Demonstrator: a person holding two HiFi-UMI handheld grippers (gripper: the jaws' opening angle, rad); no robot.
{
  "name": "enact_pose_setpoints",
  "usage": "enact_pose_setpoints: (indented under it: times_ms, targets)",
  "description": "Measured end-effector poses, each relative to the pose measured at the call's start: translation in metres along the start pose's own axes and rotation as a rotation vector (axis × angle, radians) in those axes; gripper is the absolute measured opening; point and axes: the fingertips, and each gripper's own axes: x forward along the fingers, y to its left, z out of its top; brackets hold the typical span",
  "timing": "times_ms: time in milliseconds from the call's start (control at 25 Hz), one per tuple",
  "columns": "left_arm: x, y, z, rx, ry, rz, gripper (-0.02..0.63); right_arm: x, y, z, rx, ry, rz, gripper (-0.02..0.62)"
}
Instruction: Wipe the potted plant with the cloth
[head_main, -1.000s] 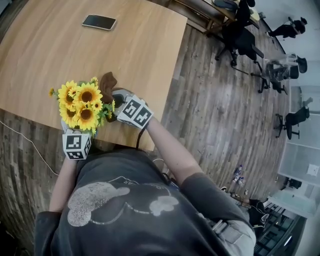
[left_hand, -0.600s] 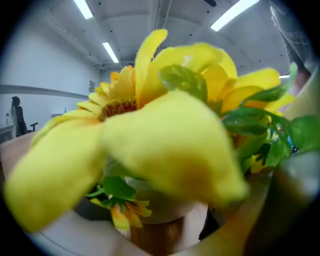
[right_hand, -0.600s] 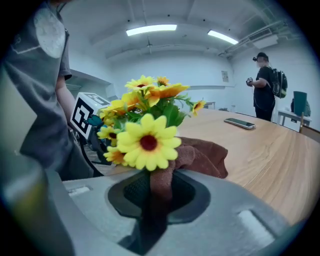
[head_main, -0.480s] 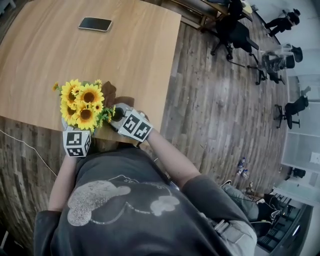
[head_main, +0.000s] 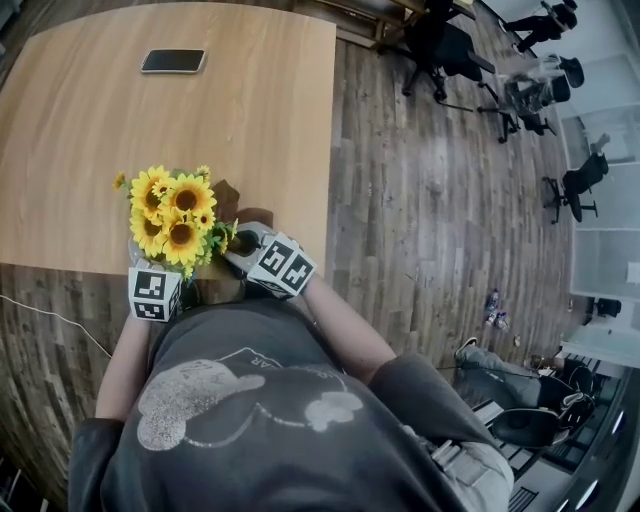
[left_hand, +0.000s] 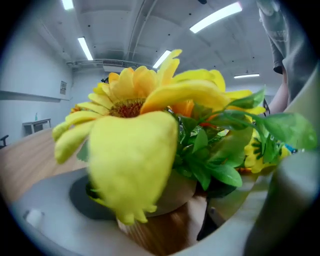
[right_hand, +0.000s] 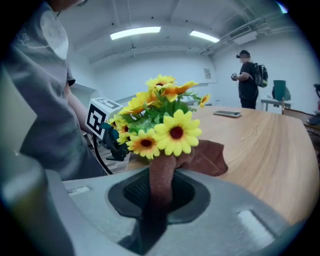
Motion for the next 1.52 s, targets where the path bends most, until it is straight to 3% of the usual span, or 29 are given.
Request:
enact_pose_setpoints:
  times_ms: [160, 440, 640, 720, 840, 1040, 1280, 1520]
  targets:
    - [-0.002, 0.002, 0.001, -0.006, -0.014, -0.003, 0.549, -0.034, -0.019, -0.011, 0.120, -0.067, -0.136, 0.060]
    - [0.005, -0.011, 0.014, -0.009, -0.042, 0.080, 0.623, -0.089, -0.051, -0.031, 0.260, -0.149, -0.337, 0.060]
    - [0.013, -0.009, 0.009, 0.020, -0.003, 0.161, 0.617, -0.095, -0.053, -0.035, 0.262, -0.154, -0.362, 0.060]
    - [0.011, -0.006, 0.008, 0.018, -0.002, 0.185, 0.546, -0.094, -0.051, -0.034, 0.253, -0.154, -0.356, 0.060]
    - [0.010, -0.005, 0.007, 0.024, -0.012, 0.180, 0.537, -0.093, -0.053, -0.032, 0.238, -0.151, -0.343, 0.060]
    - [0.005, -0.006, 0.010, 0.059, -0.035, 0.100, 0.535, -0.092, -0.063, -0.021, 0.211, -0.146, -0.325, 0.060]
    - [0.001, -0.010, 0.007, 0.134, -0.053, -0.083, 0.534, -0.084, -0.086, -0.002, 0.122, -0.109, -0.297, 0.060]
    - [-0.007, -0.013, 0.000, 0.202, -0.043, -0.271, 0.535, -0.046, -0.092, 0.021, 0.014, -0.025, -0.149, 0.060]
